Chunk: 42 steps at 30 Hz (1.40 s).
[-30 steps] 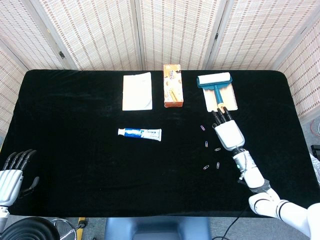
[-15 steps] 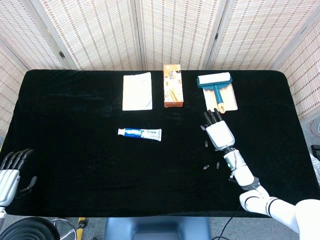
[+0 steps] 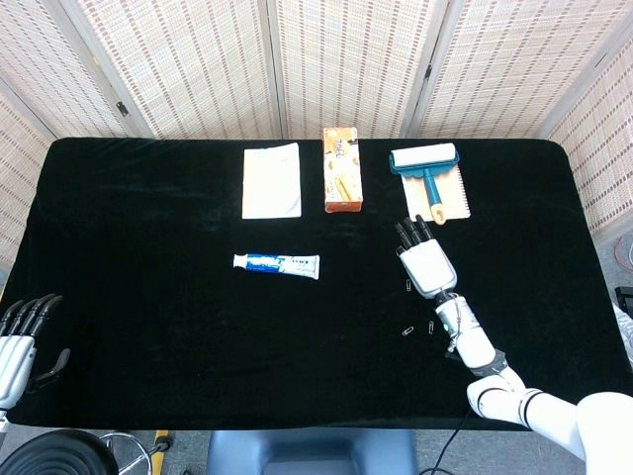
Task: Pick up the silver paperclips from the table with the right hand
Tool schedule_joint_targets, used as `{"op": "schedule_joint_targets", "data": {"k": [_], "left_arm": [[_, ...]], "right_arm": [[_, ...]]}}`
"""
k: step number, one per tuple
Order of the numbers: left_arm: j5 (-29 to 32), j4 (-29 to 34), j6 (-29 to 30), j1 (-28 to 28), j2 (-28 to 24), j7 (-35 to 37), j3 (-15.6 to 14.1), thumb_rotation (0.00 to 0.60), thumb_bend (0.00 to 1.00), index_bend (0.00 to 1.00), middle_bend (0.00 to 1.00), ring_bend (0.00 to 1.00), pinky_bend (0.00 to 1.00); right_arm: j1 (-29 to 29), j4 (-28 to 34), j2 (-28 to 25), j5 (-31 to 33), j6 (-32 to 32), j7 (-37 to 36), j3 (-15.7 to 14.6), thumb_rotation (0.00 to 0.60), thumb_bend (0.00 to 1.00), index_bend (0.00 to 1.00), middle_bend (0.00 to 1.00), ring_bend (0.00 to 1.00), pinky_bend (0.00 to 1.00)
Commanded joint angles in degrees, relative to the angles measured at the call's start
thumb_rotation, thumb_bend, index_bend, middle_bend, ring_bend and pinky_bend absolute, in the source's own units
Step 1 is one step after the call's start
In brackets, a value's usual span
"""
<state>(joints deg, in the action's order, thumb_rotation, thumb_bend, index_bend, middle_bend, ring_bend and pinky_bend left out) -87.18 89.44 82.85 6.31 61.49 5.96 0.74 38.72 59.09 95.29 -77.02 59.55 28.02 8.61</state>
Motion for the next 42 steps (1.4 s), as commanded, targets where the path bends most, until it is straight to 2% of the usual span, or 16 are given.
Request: {"op": "schedule_joint_targets", "data": {"k": [1,5,22,31,42], "left_arm": [[0.0,0.0,0.0,0.0,0.0,-0.1,0.0,0.600,0.47,0.00,0.11,0.10,0.07],[0.2,0.0,-0.2,0.1,0.1,-0.4,0.1,0.600,0.46,0.00,0.11,0.10,0.08],[-0.3,0.8,-0.1,0.0,1.0,-3.1,-0.2,0.600,0.47,0.00,0.11,0.10,0.08],[-0.2,0.9,-0.2,0.0,1.1,-3.6,-0.3,0.600,0.47,0.00,0.11,0.10,0.08],[-0.3,0.8,-0.1,0.0,0.9,-2.9,-0.3,0.600,0.47,0.00,0.11,0.10,0.08]], "right_arm": [[-0.1,0.2,-0.2,0.0,0.3,0.0,0.0,0.600,0.52,1.00,0.12,0.01,0.00],[-0.7,1.6,-1.1,-0.7,1.6,-0.2,-0.4,0.600,0.52,1.00,0.12,0.01,0.00],[-8.4,13.6,-10.1,-7.7,12.6,1.8,-6.1,0.600,0.52,1.00,0.12,0.01,0.00],[-10.3,12.6,-10.0,-9.0,13.1,1.2,-7.4,0.600,0.52,1.00,0.12,0.01,0.00],[-10.0,10.2,-7.5,-9.5,11.4,0.2,-7.0,0.600,0.52,1.00,0.12,0.01,0.00]]}}
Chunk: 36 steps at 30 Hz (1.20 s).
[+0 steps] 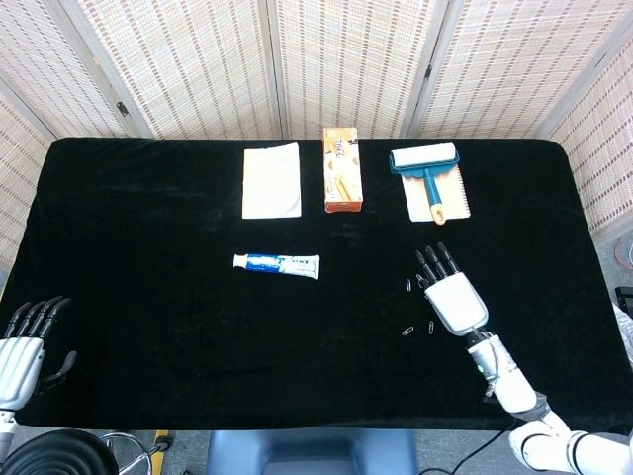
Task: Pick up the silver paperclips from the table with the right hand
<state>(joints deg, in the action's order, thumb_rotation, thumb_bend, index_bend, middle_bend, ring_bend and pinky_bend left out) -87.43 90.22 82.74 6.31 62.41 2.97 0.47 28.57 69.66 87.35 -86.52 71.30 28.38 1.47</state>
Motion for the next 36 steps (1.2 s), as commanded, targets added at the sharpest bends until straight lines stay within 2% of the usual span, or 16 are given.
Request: {"op": "schedule_joint_targets", "data": {"k": [1,10,21,36], "left_arm": [[0.0,0.0,0.0,0.0,0.0,0.1,0.0,0.600,0.47,0.00,0.11,0.10,0.08],[0.1,-0.2,0.0,0.0,-0.2,0.6,0.1,0.600,0.47,0.00,0.11,0.10,0.08],[0.1,-0.2,0.0,0.0,-0.2,0.7,0.1,0.600,0.47,0.00,0.11,0.10,0.08],[-0.1,0.2,-0.5,0.3,0.6,-1.7,0.0,0.600,0.47,0.00,0.11,0.10,0.08]], "right_arm": [[0.2,-0.6,0.7,0.0,-0.6,-0.3,0.2,0.600,0.52,1.00,0.12,0.01,0.00],[1.0,-2.3,2.6,-0.1,-2.1,0.1,0.8,0.600,0.52,1.00,0.12,0.01,0.00],[0.7,-2.5,2.5,-0.2,-2.1,0.1,1.0,0.600,0.52,1.00,0.12,0.02,0.00],[-4.3,1.0,-3.4,-2.6,4.6,-2.4,-0.9,0.600,0.52,1.00,0.12,0.01,0.00]]}}
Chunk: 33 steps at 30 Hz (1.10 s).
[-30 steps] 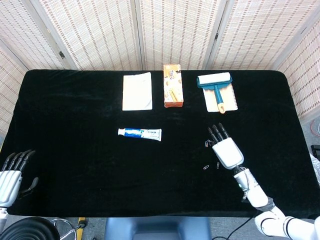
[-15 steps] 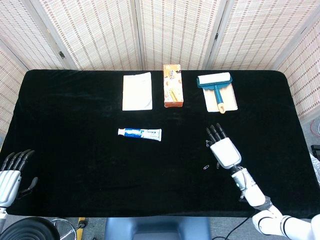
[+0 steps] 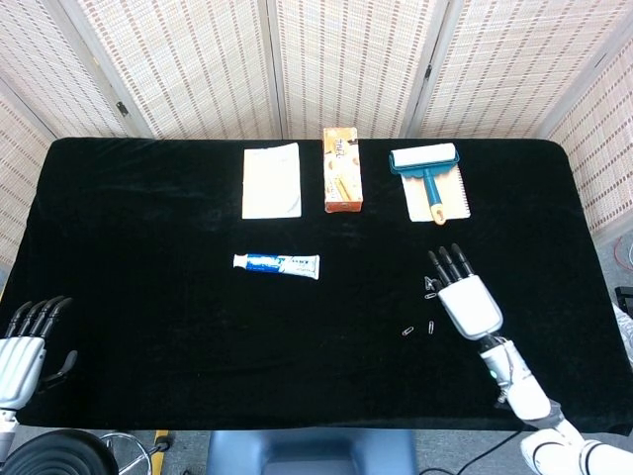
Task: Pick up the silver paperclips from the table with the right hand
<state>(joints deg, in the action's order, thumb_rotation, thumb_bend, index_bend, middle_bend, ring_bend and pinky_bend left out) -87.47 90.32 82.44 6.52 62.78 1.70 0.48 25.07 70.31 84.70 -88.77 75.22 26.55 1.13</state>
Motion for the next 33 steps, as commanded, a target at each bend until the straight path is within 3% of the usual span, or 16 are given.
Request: {"op": "schedule_joint_targets", "data": {"k": [1,33], "left_arm": [[0.0,0.1,-0.3,0.2,0.3,-0.8,-0.1,0.600,0.46,0.00,0.11,0.10,0.08],[0.5,0.0,-0.4,0.1,0.2,-0.5,0.0,0.600,0.47,0.00,0.11,0.10,0.08]], "right_arm": [[-1.2,0.1,-1.0,-0.4,0.8,-0.8,-0.8,0.600,0.52,1.00,0.12,0.01,0.00],[-0.2,-7.9,4.1,-0.3,-3.5,-5.8,0.3,0.600,0.52,1.00,0.13,0.02,0.00]]}}
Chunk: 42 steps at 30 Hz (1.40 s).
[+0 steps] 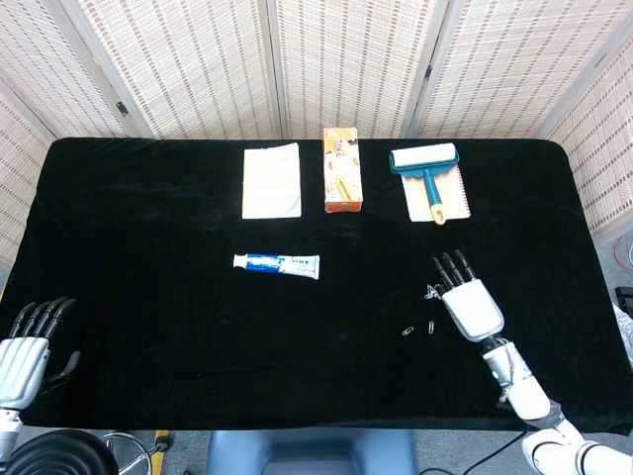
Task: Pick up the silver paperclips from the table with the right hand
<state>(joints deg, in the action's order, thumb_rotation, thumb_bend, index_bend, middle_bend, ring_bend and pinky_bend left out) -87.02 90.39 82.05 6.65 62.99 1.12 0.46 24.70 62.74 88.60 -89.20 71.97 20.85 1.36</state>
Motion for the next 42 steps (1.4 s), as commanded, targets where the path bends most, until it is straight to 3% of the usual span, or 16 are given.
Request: {"op": "schedule_joint_targets", "data": {"k": [1,24,42], "left_arm": [[0.1,-0.1,0.0,0.0,0.0,0.1,0.1,0.600,0.47,0.00,0.11,0.10,0.08],[0.1,0.0,-0.1,0.1,0.1,-0.2,0.0,0.600,0.47,0.00,0.11,0.10,0.08],[-0.2,0.2,0.2,0.0,0.2,-0.6,-0.1,0.600,0.46,0.00,0.11,0.10,0.08]], "right_arm": [[0.2,-0.5,0.4,0.1,-0.4,-0.1,0.1,0.600,0.52,1.00,0.13,0.02,0.00],[-0.5,1.7,-1.4,-1.0,2.1,-0.7,0.4,0.600,0.52,1.00,0.13,0.02,0.00],[-3.2,8.1,-3.8,-6.8,5.8,-0.1,-3.8,0.600,0.52,1.00,0.13,0.02,0.00]]}}
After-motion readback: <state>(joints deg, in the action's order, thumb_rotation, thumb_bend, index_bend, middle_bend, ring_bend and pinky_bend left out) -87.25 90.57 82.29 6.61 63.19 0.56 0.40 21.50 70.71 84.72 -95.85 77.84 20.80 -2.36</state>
